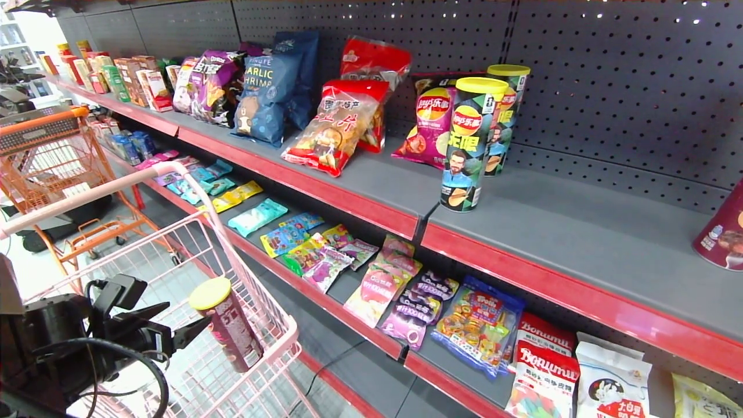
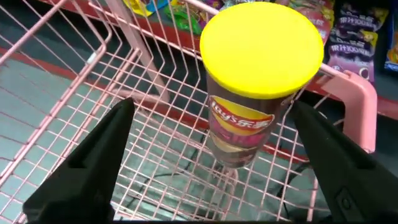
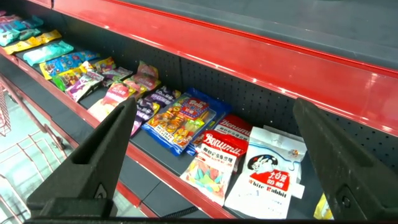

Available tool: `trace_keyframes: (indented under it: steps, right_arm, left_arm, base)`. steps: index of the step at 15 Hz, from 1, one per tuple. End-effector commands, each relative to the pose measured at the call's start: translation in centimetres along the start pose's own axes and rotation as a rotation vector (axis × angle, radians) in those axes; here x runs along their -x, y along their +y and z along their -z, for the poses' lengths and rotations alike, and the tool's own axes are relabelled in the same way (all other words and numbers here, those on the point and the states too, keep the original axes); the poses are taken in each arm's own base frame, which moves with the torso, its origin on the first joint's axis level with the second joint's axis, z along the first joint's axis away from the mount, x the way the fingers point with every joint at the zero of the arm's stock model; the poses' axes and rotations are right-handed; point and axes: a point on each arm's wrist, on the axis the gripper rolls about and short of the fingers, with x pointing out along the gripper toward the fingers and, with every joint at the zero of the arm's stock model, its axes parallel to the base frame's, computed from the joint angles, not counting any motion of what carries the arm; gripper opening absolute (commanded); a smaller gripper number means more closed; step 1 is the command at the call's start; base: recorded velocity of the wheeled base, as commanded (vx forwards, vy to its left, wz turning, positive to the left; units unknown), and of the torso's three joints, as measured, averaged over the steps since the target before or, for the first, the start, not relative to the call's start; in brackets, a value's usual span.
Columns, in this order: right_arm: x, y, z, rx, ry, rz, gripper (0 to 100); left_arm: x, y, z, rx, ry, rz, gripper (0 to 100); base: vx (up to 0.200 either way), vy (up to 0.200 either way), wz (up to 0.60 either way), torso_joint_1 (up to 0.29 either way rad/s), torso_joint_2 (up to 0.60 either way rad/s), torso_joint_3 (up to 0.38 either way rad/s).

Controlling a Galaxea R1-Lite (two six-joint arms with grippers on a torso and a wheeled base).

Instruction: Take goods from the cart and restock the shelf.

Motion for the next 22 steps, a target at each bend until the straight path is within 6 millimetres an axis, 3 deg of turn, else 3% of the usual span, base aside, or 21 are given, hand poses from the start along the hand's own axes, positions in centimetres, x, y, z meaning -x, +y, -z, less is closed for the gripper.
trace_keyframes:
  steps: [1,13,18,19,22]
  right_arm:
    - [0.0,0.0,0.0,0.001,-0.001,0.000,100]
    - [0.0,0.0,0.0,0.003,-0.001,-0.002,100]
    - [0.0,0.0,0.0,0.003,-0.001,-0.002,100]
    - [0.0,0.0,0.0,0.003,-0.001,-0.002,100]
    - [0.0,0.0,0.0,0.003,-0.001,-0.002,100]
  left_arm:
    - [-0.7,-0.5,0.4,0.000,0.017,0.033,100]
    - [-5.6,-1.4,0.9,-0.055,0.005,0.124,100]
    - [-6.5,-1.6,1.2,-0.066,0.008,0.134,100]
    - [-6.6,-1.6,1.3,-0.066,0.010,0.134,0]
    - [-6.6,-1.9,1.6,-0.058,0.026,0.141,0]
  base:
    - [0.000,0.000,0.00,0.000,0.00,0.000]
    - [0.000,0.000,0.00,0.000,0.00,0.000]
    - [0.000,0.000,0.00,0.000,0.00,0.000]
    - [0.000,0.000,0.00,0.000,0.00,0.000]
    - [0.000,0.000,0.00,0.000,0.00,0.000]
